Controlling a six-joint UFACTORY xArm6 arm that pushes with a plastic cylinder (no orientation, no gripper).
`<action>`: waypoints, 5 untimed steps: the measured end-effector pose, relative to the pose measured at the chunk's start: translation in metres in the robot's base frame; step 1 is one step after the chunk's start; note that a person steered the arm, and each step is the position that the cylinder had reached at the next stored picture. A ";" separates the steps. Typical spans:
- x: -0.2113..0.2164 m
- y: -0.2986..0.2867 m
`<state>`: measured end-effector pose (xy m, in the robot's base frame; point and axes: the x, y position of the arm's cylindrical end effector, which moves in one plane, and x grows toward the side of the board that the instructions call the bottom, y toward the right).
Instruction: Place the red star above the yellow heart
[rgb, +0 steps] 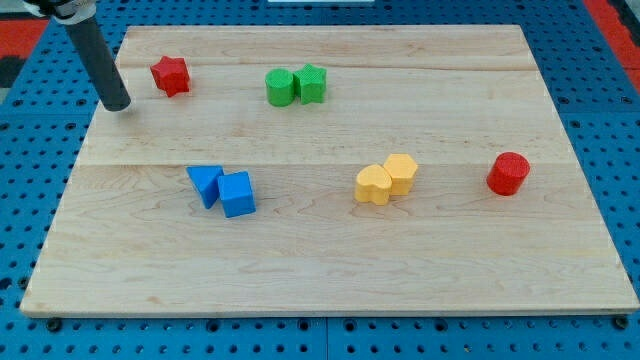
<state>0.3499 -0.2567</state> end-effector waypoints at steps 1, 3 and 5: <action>0.000 0.000; -0.050 0.000; -0.041 0.004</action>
<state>0.3093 -0.2524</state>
